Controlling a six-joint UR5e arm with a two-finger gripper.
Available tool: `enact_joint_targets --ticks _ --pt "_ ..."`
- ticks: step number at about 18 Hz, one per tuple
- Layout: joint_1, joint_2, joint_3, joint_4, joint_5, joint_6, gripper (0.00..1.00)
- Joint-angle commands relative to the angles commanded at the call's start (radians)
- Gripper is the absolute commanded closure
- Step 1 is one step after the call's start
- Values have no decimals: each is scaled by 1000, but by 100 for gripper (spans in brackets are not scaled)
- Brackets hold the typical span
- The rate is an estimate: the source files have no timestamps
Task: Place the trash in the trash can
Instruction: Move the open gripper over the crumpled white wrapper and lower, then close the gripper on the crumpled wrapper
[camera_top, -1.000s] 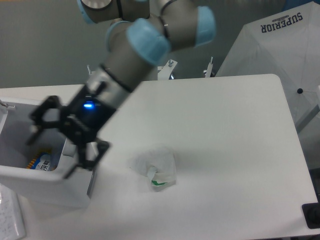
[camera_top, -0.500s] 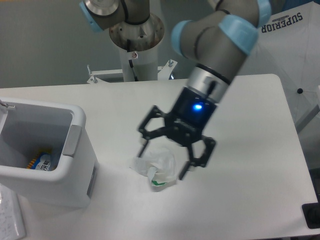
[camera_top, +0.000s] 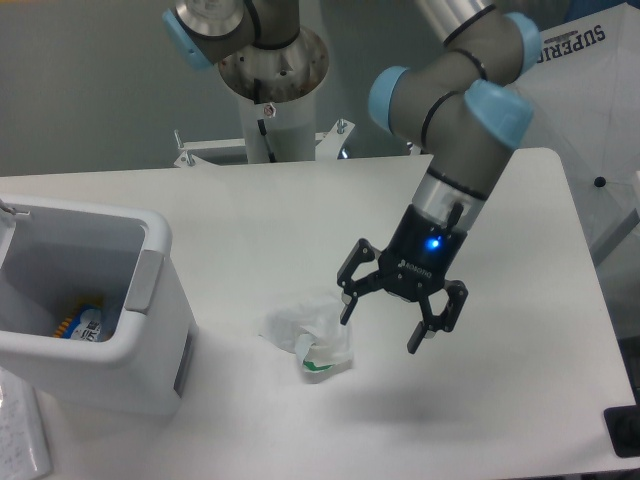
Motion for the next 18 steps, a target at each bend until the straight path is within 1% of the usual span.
enact_joint_targets --ticks 2,5,8,9,11,13,15,16,18 --pt "-9 -6 -14 -3 78 3 0" --pt "-61 -38 -43 -3 138 0 0" --pt "-123 -58 -66 -5 252 0 0" --pt "-147 -64 -74 -20 275 -2 0" --pt "-167 -72 -78 -40 284 -5 0" --pt "-173 -72 -80 -44 284 -11 0" --pt "-178 -72 -95 -43 296 -17 0" --pt "-184 -75 -97 -41 319 -21 0" --pt "-204 -104 -88 -41 390 -34 0"
